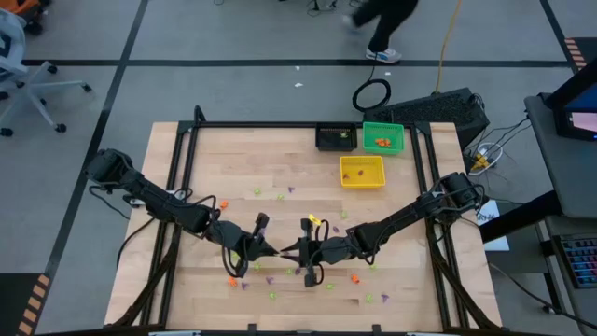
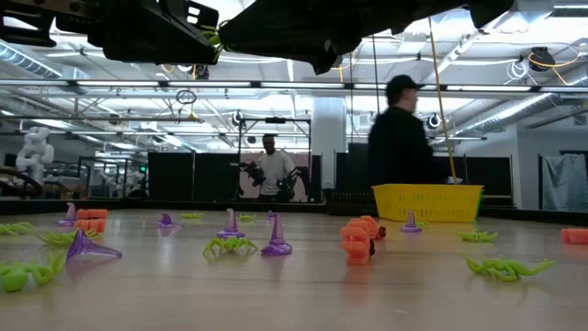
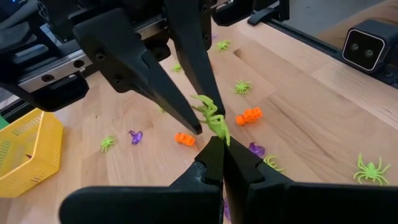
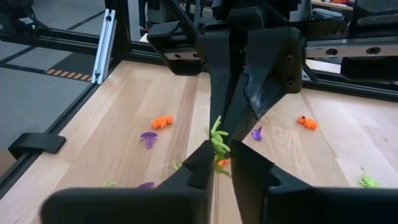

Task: Sort Halloween decoration
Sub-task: Put the green spider toy into the black basket

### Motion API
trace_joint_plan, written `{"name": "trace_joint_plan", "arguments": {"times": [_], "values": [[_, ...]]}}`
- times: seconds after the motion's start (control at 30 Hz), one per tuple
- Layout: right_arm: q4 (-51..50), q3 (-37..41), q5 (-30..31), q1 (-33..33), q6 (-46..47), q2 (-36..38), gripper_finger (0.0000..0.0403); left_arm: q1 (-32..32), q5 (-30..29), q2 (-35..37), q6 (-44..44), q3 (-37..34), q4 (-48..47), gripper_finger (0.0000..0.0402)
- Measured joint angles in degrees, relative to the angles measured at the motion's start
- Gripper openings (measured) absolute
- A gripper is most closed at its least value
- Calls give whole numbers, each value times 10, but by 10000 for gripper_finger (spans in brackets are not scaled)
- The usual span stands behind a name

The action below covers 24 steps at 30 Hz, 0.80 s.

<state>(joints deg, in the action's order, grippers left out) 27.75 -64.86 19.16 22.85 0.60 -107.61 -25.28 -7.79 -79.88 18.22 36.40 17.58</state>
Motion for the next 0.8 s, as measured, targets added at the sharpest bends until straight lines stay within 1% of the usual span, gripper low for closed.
{"name": "trace_joint_plan", "arguments": {"times": [0.13, 0.27, 0.4, 0.53, 0.63, 0.7, 0.8], "values": [[-3, 0, 0, 0, -2, 0, 6, 0, 0, 0, 0, 0, -1, 0], [-4, 0, 0, 0, -2, 0, 5, 0, 0, 0, -1, 0, -1, 0], [-4, 0, 0, 0, -2, 0, 2, 0, 0, 0, -27, 0, -1, 7], [-9, 0, 1, 0, -2, 1, 1, -2, 1, 0, -35, 0, -1, 47], [-14, 0, 1, 0, -2, 4, 1, -3, 0, 0, -96, 0, -1, 92], [-19, 0, 1, 0, -4, 7, 1, -3, -13, 0, -144, 0, -1, 122], [-34, 0, 2, 0, -3, 14, 1, -3, -33, 1, -175, 0, -9, 161]]}}
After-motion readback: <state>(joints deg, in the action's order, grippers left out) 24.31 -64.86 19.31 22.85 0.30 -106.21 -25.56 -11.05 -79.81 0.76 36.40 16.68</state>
